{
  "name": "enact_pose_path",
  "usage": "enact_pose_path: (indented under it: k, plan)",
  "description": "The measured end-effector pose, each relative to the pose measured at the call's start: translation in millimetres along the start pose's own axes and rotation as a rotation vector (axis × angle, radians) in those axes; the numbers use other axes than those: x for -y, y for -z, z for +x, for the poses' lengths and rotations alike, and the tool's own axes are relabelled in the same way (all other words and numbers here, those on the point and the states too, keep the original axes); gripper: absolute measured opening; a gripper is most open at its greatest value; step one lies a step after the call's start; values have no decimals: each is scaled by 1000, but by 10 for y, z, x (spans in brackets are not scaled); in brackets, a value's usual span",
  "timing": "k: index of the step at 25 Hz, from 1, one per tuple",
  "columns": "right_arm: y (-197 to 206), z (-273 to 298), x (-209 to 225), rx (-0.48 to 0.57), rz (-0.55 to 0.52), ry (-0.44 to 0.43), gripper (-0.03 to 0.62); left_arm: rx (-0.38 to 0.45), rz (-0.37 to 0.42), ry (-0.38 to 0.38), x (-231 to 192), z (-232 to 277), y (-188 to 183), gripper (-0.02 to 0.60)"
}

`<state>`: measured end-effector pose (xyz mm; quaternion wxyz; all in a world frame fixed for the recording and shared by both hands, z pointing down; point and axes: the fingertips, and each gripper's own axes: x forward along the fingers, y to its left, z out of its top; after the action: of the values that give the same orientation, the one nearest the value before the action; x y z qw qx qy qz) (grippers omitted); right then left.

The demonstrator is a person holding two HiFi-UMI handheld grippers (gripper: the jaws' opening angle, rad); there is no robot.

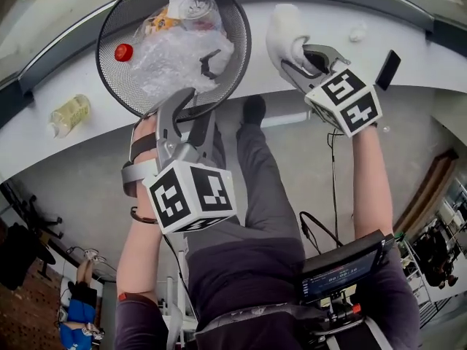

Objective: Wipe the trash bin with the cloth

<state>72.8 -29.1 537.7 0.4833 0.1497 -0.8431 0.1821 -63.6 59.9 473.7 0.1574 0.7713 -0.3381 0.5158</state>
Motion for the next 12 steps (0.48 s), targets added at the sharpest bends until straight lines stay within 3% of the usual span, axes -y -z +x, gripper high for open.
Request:
enact_pose_path:
  k: [3,8,12]
  plan:
    - [123,94,212,-45,28,29,107,5,-12,17,35,-17,23,161]
    - [87,117,366,-65,-70,137,187,26,-26,34,7,-137,17,161]
    - [195,161,370,-148,-137,122,230,19,-19,6,-29,-215,7,163]
